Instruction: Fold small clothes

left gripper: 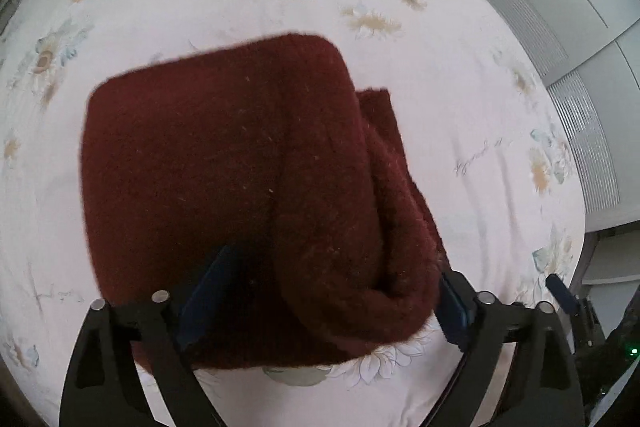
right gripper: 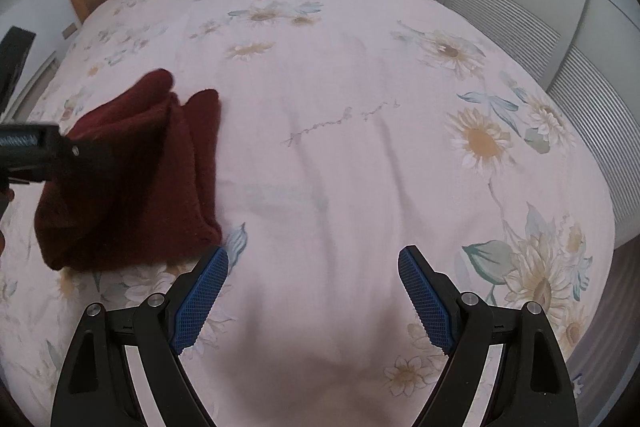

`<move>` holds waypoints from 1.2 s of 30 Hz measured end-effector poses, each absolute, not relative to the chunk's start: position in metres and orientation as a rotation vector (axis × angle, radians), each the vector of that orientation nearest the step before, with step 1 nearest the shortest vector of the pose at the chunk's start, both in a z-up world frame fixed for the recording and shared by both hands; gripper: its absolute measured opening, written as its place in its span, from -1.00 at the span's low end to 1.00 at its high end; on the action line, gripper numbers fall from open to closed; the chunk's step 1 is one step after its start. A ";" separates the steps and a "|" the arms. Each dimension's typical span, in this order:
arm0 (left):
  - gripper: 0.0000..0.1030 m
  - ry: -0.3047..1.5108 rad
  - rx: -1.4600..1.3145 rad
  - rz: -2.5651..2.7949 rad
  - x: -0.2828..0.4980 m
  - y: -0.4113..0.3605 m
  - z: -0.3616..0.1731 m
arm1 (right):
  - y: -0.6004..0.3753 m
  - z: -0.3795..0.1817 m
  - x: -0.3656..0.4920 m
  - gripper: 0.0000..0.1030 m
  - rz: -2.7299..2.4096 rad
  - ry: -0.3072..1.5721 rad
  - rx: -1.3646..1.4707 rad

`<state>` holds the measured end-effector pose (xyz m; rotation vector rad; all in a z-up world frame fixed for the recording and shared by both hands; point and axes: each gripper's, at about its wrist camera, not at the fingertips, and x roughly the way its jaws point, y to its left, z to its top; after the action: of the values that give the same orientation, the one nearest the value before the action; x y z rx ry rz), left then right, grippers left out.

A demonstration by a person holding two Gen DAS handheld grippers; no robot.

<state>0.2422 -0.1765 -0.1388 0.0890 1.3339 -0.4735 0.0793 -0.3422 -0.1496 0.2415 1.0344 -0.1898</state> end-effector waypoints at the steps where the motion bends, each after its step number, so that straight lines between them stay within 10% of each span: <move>1: 0.75 1.331 0.085 -0.477 0.242 -0.175 -0.134 | -0.340 -0.149 0.080 0.71 -0.189 1.036 0.237; 17: 0.97 1.225 0.057 -0.347 0.251 -0.072 -0.084 | -0.274 -0.075 0.158 0.70 0.022 1.042 0.137; 20: 0.97 1.213 0.069 -0.300 0.239 -0.037 -0.091 | -0.255 -0.069 0.189 0.35 0.059 1.081 0.100; 36: 0.97 1.235 0.026 -0.274 0.217 0.021 -0.117 | -0.191 -0.151 0.270 0.05 0.193 1.422 0.128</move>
<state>0.2169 0.0205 -0.1172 0.0256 1.2348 -0.2744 0.2699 -0.1908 -0.1510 0.1284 1.4221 0.1929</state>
